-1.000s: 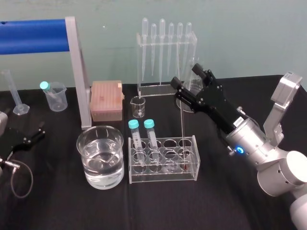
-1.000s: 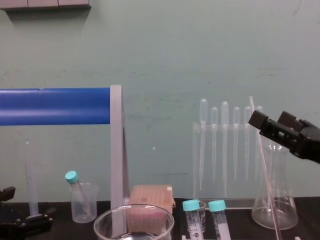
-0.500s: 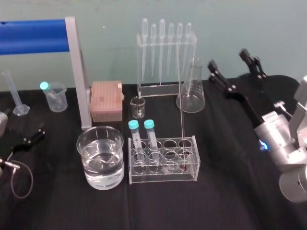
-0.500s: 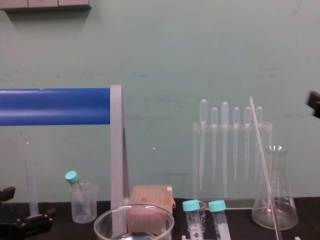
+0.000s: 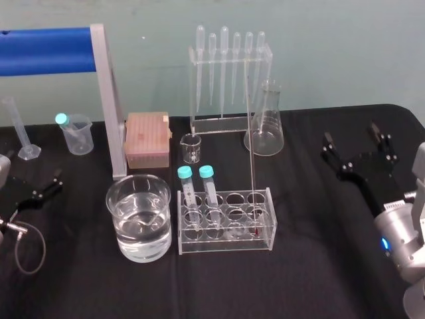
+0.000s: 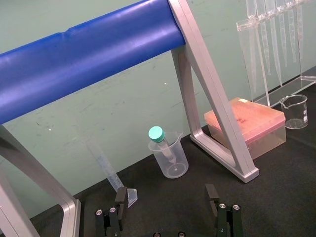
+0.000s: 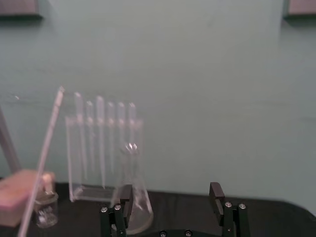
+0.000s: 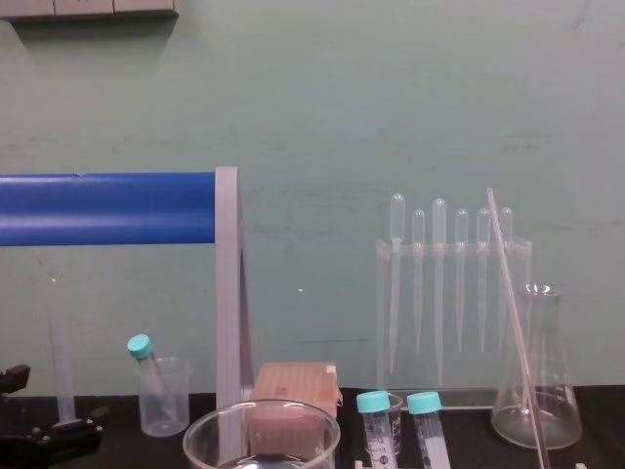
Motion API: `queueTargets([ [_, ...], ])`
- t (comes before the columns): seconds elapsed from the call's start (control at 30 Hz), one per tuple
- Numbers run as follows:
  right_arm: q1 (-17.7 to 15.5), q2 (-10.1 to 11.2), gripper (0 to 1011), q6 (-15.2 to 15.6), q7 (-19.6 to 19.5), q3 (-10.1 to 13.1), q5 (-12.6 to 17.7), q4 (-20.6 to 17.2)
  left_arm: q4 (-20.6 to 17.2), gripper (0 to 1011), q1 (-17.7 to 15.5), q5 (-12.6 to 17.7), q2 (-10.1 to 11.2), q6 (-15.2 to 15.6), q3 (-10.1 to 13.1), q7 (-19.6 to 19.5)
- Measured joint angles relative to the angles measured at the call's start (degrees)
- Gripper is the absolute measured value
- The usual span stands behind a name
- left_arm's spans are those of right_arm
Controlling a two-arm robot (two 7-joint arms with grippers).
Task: Hold the thermometer with one hand and immerse one end into the beaker, then reinsert it into the test tube rack.
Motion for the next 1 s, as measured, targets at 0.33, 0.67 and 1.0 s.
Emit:
queueTargets([
  [0.33, -1.34, -2.3, 1003, 1.07, -0.51, 2.11, 0.23, 2.29, 0.0, 1008, 0.0, 0.0, 0.0, 0.0, 0.0, 0.0],
  [0.67, -1.38, -2.43, 1003, 1.14, -0.49, 2.21, 0.39, 2.42, 0.0, 1008, 0.0, 0.0, 0.0, 0.0, 0.0, 0.0],
  [1.0, -1.37, -2.31, 1003, 1.14, -0.47, 2.14, 0.38, 2.35, 0.0, 1008, 0.0, 0.0, 0.0, 0.0, 0.0, 0.0],
])
